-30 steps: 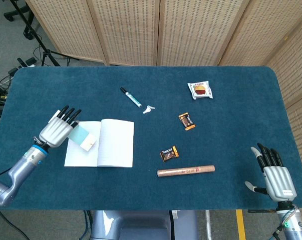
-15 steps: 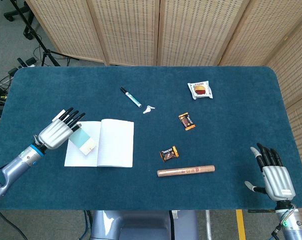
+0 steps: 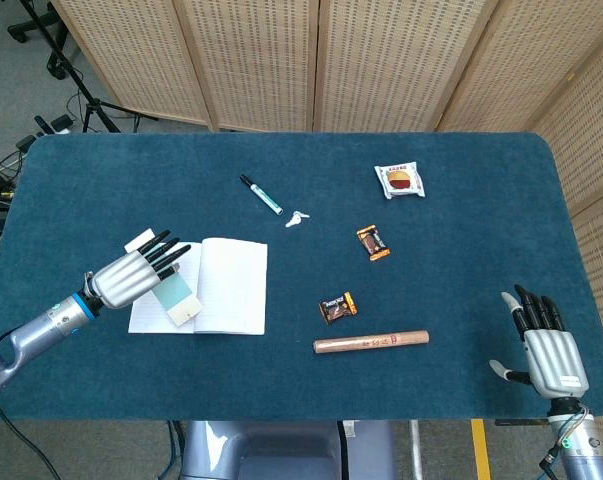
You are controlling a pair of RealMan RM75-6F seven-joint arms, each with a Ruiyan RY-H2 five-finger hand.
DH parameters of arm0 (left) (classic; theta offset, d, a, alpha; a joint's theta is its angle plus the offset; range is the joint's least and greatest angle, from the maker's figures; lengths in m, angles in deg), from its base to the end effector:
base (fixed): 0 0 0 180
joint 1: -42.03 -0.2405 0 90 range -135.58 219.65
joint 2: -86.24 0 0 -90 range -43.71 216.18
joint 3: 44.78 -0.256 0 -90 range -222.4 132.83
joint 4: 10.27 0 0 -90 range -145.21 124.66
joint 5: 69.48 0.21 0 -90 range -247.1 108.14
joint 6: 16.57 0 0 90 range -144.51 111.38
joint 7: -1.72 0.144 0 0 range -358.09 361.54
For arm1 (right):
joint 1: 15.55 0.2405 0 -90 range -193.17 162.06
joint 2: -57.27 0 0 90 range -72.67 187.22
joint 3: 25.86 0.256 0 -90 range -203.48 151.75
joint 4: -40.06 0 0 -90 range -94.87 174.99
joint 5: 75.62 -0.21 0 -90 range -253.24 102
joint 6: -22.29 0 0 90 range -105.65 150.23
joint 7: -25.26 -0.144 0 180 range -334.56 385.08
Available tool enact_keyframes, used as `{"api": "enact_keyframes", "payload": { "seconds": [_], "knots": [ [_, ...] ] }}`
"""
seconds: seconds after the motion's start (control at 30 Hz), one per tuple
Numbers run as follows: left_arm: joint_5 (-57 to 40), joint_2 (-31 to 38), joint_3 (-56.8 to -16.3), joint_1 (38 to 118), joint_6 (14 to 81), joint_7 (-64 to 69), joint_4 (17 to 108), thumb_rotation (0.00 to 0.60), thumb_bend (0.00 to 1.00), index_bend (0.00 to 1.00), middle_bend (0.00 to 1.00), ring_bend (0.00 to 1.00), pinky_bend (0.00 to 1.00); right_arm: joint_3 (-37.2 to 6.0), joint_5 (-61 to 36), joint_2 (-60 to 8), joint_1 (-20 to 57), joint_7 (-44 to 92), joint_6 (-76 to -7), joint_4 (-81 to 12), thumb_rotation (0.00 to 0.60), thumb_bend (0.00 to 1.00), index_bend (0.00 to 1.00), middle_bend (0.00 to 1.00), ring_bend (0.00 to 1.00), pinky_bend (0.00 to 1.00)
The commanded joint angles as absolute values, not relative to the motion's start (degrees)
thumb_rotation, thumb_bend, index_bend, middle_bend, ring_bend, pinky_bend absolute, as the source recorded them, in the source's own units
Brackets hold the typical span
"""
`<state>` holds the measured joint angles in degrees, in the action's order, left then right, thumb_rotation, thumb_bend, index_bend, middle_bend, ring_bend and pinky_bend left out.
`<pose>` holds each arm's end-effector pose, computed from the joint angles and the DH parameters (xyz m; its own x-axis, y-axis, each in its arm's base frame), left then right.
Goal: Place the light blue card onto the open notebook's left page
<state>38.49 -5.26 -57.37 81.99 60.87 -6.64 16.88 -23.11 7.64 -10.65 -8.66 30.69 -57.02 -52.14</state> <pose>-0.2790 0.3618 0.0545 0.8515 -0.2523 0.4596 0.1615 -0.7078 -0.6877 -0.3101 -0.1903 0.1263 0.4185 -0.0977 0.9030 -0.9076 -0.0070 0.4199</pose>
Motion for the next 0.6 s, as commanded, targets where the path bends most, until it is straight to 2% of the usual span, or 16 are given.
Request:
{"api": "enact_keyframes", "payload": {
  "seconds": [0.03, 0.6],
  "knots": [
    [39.44, -6.86, -57.96, 82.27, 62.79, -8.53, 14.42, 0.600, 0.26, 0.31, 0.00, 0.00, 0.00, -23.06, 7.57, -10.67, -8.64, 30.69, -57.01, -52.11, 0.600, 0.16, 0.00, 0.00, 0.00, 0.00],
    [40.75, -9.52, -60.76, 80.57, 66.81, -12.54, 4.26, 0.600, 0.25, 0.31, 0.00, 0.00, 0.00, -22.98, 7.08, -11.28, -8.56, 32.53, -56.93, -52.15, 0.600, 0.16, 0.00, 0.00, 0.00, 0.00]
  ]
}}
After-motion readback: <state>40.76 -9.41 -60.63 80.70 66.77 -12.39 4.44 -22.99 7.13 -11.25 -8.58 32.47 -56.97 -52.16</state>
